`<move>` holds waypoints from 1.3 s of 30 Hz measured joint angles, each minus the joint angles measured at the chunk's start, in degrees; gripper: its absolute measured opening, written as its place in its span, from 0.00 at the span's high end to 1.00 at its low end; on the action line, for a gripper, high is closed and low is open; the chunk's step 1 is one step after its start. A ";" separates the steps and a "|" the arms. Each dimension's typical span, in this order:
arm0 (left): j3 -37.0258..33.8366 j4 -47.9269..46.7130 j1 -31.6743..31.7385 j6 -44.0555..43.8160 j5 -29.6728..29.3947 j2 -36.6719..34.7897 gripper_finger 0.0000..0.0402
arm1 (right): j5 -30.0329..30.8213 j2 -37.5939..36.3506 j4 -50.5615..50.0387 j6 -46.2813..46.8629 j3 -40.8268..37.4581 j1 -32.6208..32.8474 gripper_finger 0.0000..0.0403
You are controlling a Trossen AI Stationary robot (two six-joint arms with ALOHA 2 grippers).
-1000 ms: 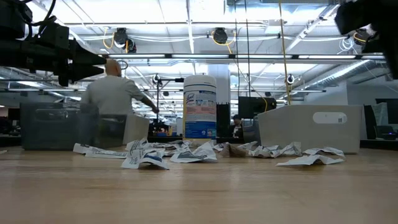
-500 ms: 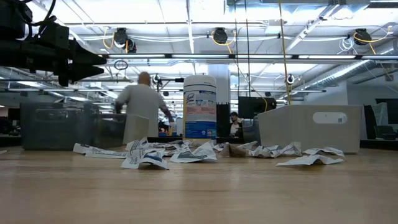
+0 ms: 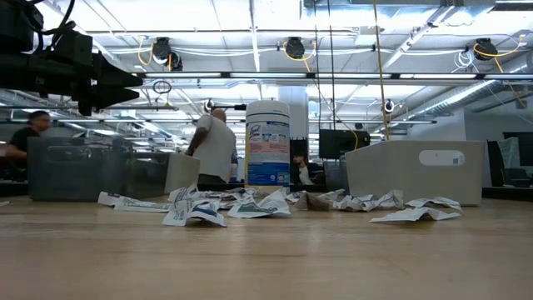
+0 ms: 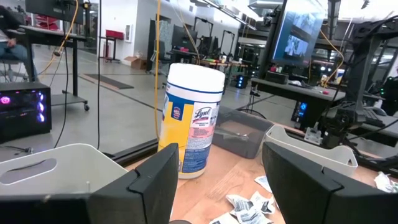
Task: Pick & Place First Aid Supplies
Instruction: Put the green bandage into the right black bin
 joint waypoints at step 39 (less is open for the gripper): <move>0.00 -0.01 0.00 0.00 0.00 0.02 0.41 | -1.53 17.31 2.72 -5.59 0.15 0.21 0.99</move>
